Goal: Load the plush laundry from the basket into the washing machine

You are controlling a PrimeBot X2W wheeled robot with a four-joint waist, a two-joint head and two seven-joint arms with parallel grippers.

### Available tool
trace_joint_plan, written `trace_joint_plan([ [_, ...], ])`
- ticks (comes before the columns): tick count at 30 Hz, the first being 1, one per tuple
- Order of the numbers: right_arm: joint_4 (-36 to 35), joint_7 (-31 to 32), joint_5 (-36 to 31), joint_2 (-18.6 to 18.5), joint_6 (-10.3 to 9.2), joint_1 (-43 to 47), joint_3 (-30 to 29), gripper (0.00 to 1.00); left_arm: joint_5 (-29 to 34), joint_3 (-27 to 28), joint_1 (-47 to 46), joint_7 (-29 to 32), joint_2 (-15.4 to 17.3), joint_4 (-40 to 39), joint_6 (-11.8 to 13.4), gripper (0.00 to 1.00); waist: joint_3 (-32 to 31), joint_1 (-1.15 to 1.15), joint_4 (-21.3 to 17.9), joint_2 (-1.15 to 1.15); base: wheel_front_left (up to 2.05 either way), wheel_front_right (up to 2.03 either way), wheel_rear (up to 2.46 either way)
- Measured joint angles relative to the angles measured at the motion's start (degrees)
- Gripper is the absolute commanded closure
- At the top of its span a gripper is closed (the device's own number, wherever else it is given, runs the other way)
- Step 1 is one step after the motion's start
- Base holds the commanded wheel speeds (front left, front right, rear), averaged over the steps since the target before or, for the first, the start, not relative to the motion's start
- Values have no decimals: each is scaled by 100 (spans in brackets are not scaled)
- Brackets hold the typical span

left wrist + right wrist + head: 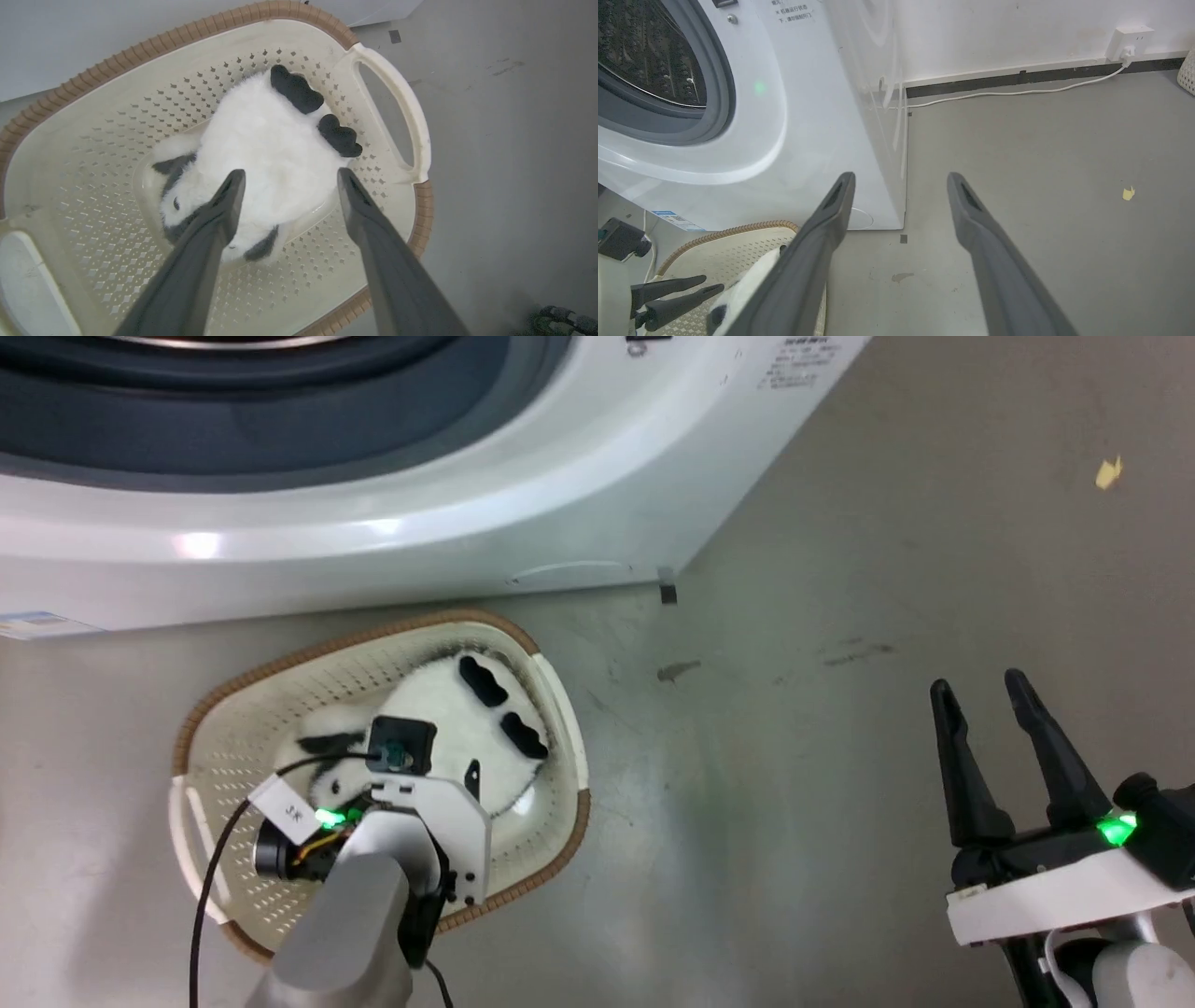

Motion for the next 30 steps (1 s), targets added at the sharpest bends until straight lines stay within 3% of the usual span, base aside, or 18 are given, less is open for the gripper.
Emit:
trace_joint_plan([
  [10,-86,-131,328,-70,0,-190,86,0,-154,-378,-681,183,276,644,196,0,634,0,-185,0,0,0,0],
  [28,-153,-347,869,-162,0,-509,250,0,-522,-967,-1682,162,478,1611,463,0,1590,0,-542,0,0,0,0],
  [29,-154,-353,894,-167,0,-522,255,0,-549,-1014,-1726,145,487,1653,444,95,1631,0,-562,0,0,0,0],
  [30,-155,-361,912,-170,-1,-532,261,0,-552,-1056,-1772,107,502,1700,438,100,1668,0,-584,0,0,0,0],
])
